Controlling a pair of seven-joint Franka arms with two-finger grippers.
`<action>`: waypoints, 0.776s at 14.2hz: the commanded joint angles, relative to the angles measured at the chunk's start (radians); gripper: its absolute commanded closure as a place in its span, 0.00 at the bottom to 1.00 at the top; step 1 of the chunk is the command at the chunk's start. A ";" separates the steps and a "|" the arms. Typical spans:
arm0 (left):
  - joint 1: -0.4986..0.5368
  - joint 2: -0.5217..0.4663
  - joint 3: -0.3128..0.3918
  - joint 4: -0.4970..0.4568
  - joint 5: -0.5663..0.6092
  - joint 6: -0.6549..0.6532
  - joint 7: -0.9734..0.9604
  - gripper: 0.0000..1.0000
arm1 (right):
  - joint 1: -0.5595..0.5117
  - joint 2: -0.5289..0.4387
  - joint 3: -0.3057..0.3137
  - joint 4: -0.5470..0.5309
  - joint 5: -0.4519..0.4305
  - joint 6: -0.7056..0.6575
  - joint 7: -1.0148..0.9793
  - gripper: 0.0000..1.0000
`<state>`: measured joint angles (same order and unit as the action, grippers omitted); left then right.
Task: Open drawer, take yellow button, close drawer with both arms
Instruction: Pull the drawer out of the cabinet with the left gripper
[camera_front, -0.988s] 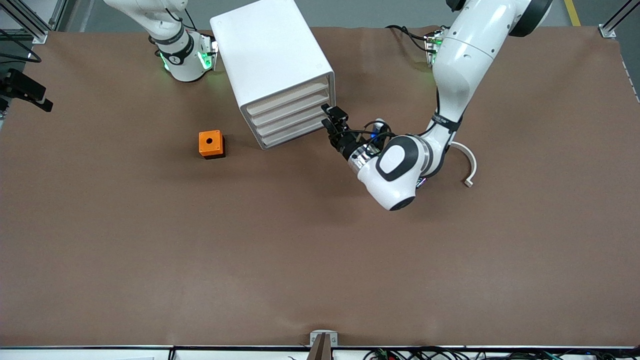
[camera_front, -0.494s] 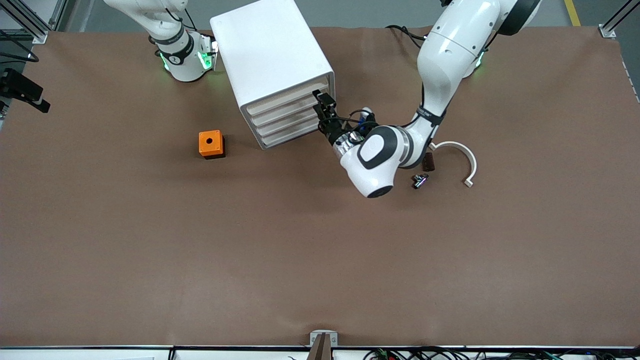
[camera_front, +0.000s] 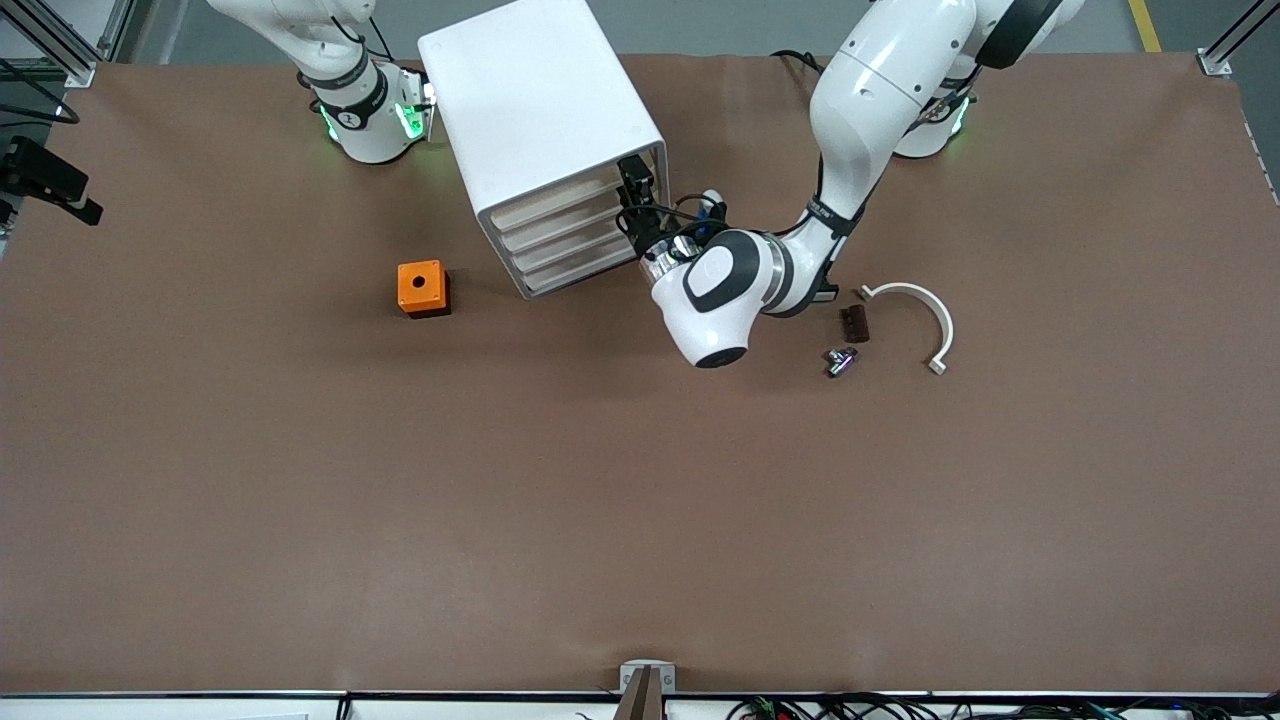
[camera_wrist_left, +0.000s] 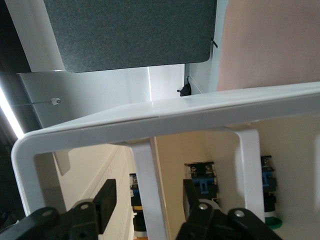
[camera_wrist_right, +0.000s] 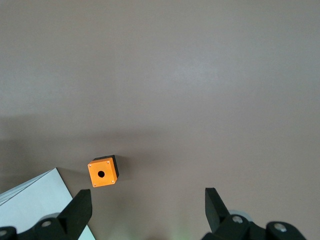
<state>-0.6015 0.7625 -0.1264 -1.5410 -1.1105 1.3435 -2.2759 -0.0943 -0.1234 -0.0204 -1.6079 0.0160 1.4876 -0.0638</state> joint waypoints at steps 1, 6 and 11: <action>-0.026 -0.009 0.001 -0.031 -0.017 -0.006 -0.016 0.49 | -0.001 -0.015 0.000 -0.009 0.010 -0.006 0.004 0.00; -0.015 -0.006 0.010 -0.022 -0.009 -0.004 -0.014 0.65 | 0.001 -0.013 0.002 -0.007 0.010 -0.006 0.004 0.00; 0.008 -0.008 0.011 -0.013 -0.006 -0.004 -0.016 0.84 | 0.001 -0.010 0.002 -0.004 0.010 -0.006 0.004 0.00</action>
<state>-0.5995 0.7634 -0.1158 -1.5595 -1.1105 1.3422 -2.2765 -0.0942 -0.1234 -0.0194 -1.6082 0.0166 1.4865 -0.0638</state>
